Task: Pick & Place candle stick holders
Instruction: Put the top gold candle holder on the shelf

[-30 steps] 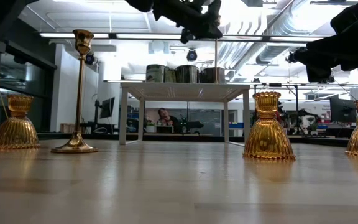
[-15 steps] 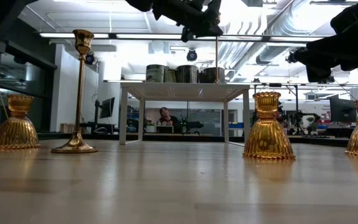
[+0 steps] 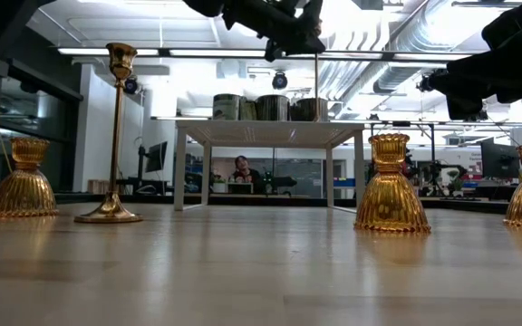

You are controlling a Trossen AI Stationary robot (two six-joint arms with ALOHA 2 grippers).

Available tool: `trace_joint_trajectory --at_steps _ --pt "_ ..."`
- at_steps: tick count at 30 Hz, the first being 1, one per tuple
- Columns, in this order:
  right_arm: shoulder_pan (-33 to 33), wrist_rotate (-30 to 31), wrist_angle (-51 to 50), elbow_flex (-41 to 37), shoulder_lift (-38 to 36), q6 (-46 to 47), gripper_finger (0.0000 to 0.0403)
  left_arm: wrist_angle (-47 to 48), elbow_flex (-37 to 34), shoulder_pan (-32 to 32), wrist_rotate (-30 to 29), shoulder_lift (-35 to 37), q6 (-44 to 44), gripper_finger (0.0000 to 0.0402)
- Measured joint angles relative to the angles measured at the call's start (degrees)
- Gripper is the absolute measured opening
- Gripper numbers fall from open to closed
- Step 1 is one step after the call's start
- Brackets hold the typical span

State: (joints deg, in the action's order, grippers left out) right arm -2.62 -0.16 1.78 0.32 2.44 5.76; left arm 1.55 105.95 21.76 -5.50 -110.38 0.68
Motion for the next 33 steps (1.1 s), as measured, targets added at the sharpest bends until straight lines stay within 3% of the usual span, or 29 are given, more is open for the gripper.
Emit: trace_joint_trajectory --at_steps 17,28,33 --pt "0.01 0.00 0.00 0.00 -0.02 0.00 0.0165 -1.03 0.00 -0.02 3.21 -1.10 -0.87 0.0034" --pt "0.01 0.02 0.00 0.00 -0.01 0.00 0.0165 -0.87 0.00 -0.13 3.43 -1.10 -1.57 0.0137" --pt "0.00 0.00 0.00 0.00 -0.01 0.00 0.0165 0.95 0.00 -0.13 3.41 -1.12 -3.95 0.0154"
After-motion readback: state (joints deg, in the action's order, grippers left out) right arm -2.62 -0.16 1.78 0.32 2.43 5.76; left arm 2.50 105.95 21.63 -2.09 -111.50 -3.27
